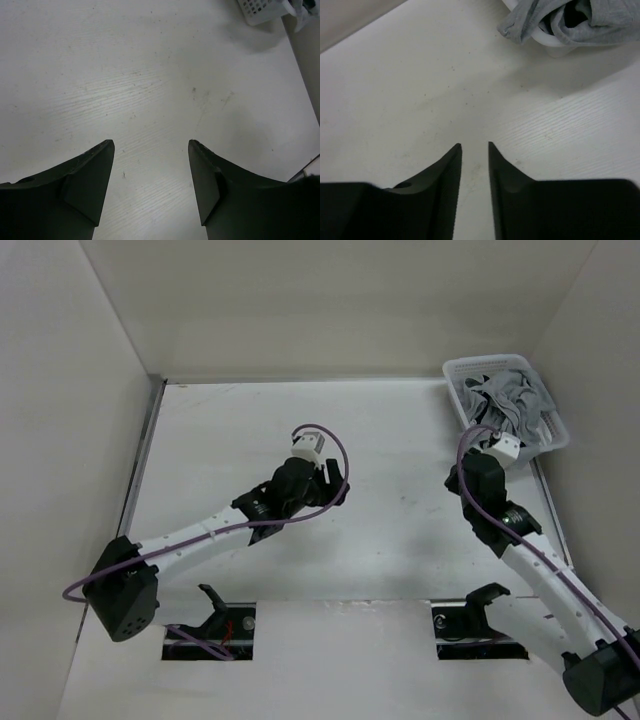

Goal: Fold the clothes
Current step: Grab the tank top from the pile

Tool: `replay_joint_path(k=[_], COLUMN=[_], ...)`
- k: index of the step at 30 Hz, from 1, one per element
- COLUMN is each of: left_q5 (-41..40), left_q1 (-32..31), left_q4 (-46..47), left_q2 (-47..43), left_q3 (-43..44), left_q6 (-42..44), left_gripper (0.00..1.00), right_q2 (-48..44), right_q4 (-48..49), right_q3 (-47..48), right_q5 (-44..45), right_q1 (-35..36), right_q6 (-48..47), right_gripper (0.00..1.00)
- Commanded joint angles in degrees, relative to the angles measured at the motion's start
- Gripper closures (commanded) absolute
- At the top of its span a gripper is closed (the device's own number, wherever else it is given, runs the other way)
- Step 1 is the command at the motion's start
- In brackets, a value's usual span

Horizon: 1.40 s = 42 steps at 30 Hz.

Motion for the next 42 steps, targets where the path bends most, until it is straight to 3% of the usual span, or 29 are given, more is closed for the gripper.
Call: replay_joint_path(k=[1,3,7,8,10,13,17,27,34,37,42], left_q5=[1.1,0.8,-1.2,-1.9,-2.6,-2.7,-2.9,-2.2,-2.2,-1.8,-1.4], left_q1=[-1.2,-2.5,-5.9,-6.8,-8.4,-9.5,-9.4,-9.2,-8.6,-9.0,-9.9], left_q4=[3.7,4.0,5.8,6.4,6.9,7.4,9.7,11.2,11.5,11.8,12.4], left_q2=[-0.2,0.1,0.4,0.4,0.6,1.2,1.5,0.8,1.2,1.9,3.5], left_q3=[0.3,0.3,-0.4,-0.6,-0.4,0.0,-1.3,-3.2,-3.4,-3.1,-2.9], left_q6=[-0.8,-0.7,0.7,1.1,1.6,2.2,1.4,1.1,1.1,1.1,1.1], left_gripper=[0.4,0.41,0.44,0.46,0.48,0.49,0.47,0.46,0.46,0.46,0.46], right_q2=[1.6,2.9,6.1,7.0,9.8,13.9,22.2,35.7,38.2,38.3,38.9], right_q4=[1.5,0.7,-0.1,-0.4,0.2,2.7,5.0,7.8,11.3,11.9,13.8], right_q3=[5.0,6.3,9.0,9.7,12.0,14.2,18.2,21.8,22.1,22.5,22.5], right_q5=[0.7,0.7,1.5,1.8,2.9,1.9,-1.6,-2.1,-6.6,-8.4,-8.1], right_q1=[-1.8,-3.2,-6.8,-7.8,-11.3,-15.8,-18.4,-21.9,-23.2,-23.3,-24.0], right_q6=[-1.3,-0.9,-0.1,-0.1,-0.7,-1.1,-1.2,0.6,1.5,1.9,1.9], right_gripper=[0.81,0.92,0.92,0.89,0.69,0.48,0.42,0.4,0.41,0.48,0.45])
